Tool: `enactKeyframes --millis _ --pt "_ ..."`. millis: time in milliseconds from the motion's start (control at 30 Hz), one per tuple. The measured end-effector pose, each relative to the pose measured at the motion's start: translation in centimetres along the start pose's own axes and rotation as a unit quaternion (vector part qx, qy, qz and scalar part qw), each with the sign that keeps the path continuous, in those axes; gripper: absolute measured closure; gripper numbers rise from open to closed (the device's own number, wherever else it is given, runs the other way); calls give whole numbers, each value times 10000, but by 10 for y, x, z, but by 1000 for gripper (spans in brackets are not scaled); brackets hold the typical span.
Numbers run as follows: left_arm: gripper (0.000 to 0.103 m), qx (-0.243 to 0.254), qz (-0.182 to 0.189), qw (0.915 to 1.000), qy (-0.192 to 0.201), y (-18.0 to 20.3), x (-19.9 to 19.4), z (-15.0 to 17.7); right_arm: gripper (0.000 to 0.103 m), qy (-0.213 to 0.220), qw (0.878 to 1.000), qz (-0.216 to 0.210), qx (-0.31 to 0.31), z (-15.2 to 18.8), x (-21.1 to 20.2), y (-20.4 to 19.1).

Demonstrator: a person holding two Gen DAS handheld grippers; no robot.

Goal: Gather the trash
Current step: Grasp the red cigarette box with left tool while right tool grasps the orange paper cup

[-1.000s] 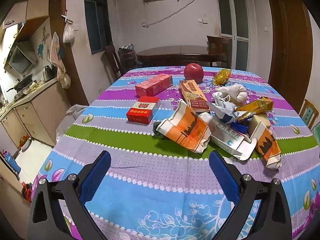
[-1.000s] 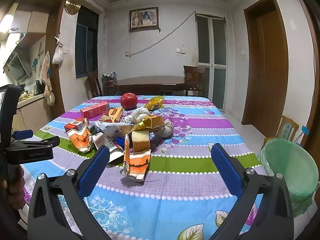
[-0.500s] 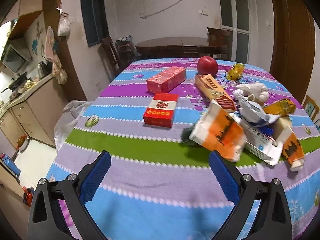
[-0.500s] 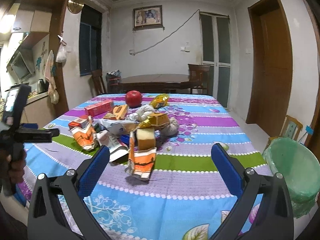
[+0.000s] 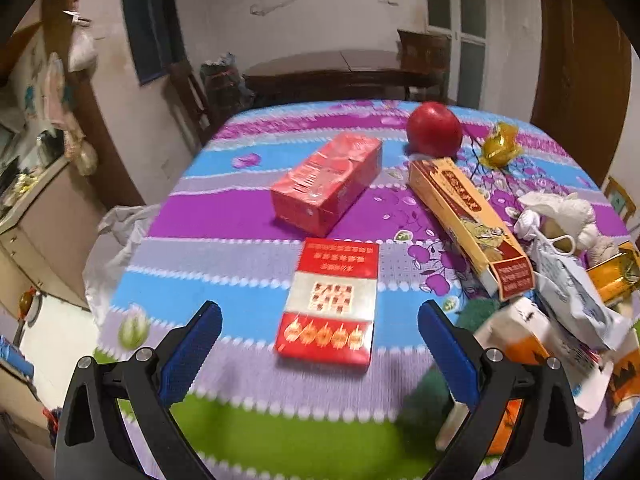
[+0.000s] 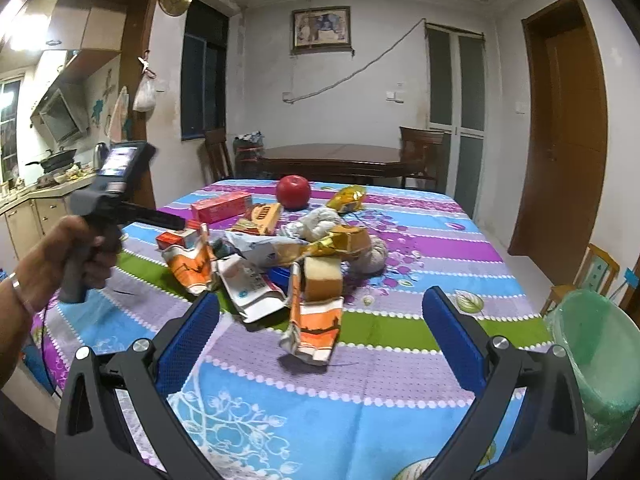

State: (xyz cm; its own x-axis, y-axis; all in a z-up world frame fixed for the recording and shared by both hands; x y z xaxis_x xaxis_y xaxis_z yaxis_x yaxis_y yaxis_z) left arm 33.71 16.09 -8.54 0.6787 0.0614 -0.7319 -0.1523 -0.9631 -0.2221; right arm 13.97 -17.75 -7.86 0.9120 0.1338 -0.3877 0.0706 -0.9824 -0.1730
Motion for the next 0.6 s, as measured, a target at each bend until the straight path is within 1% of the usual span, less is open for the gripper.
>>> enactKeyframes --millis 67,167,233,267,300,333,367,400,467,500,567,600 --pt "5 23 105 9998 -174 0 16 -3 5 -50 9999 -116 -73 -1 2 -5" --pt "10 202 162 9991 -322 6 33 -3 5 -111 9993 -292 -205 -2 4 -16" --pt "19 239 208 9987 -394 9 40 -1 5 -149 9982 -472 -328 -4 7 -25" --pt "29 231 287 9984 -433 11 43 0 5 -168 9973 -589 -417 -5 8 -31" --pt "36 217 364 9980 -472 12 45 1 5 -181 9963 -677 -500 -5 9 -38" --pt "38 196 428 9978 -474 13 47 3 5 -191 9952 -760 -584 -6 9 -43" --pt "44 167 468 9978 -438 14 47 3 5 -200 9935 -868 -708 -7 10 -51" --pt "45 139 513 9977 -428 14 48 3 5 -205 9925 -920 -778 -8 12 -55" --pt "46 47 454 9983 -371 12 46 3 7 -250 9871 -1169 -1067 -9 14 -74" --pt "46 -13 337 9990 -284 9 42 5 8 -268 9845 -1266 -1182 -9 16 -81" --pt "46 -210 115 9997 -47 0 20 7 8 -333 9775 -1496 -1450 -9 21 -94" --pt "46 -308 -27 9994 154 -5 3 9 8 -371 9744 -1578 -1560 -10 23 -99"
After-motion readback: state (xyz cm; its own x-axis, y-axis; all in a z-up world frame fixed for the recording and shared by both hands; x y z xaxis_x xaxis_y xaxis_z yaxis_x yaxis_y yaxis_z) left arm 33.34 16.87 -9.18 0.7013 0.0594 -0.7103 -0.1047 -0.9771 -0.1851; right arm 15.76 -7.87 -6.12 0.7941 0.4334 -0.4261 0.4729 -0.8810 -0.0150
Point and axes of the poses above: each gripper's, at about its wrist camera, not at the fingertips, and x roughly the way its jaws point, y to its right, z to its underside, the point moved 4 cm from there along x, roughly the way its jaws point, and after that the axes turned 10 degrees about x, right-handed, at the moved point
